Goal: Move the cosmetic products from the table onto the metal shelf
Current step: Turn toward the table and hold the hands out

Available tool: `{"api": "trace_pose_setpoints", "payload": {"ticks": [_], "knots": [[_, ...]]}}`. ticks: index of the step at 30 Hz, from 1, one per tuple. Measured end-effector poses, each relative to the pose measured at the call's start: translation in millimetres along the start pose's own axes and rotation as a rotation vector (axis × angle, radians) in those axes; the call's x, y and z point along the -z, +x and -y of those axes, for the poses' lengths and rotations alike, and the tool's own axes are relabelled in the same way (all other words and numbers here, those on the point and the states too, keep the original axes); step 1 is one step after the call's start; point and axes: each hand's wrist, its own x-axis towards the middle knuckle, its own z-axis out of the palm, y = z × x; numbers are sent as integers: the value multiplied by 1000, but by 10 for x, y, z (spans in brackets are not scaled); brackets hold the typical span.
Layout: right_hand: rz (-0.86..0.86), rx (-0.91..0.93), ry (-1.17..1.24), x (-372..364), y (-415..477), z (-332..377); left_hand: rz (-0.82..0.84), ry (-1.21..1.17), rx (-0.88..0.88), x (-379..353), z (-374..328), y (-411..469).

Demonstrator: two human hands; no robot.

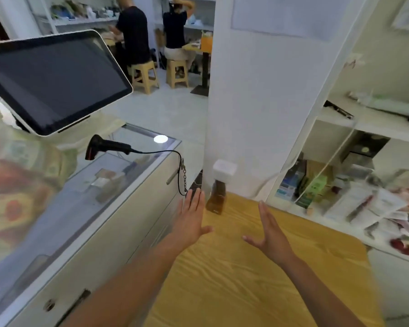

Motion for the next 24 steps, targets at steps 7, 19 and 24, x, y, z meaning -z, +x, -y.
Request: {"api": "trace_pose_setpoints", "payload": {"ticks": [7,19,24], "knots": [[31,-201,116,-481,1082,69,51,-141,-88,6,245,1329],[-44,-557,370,-1056,1981,184,156,-847,-70,-329,272,1841],[-77,-593,493,-1023,1809,183,177,-865,-117,-291,229,1730]]}}
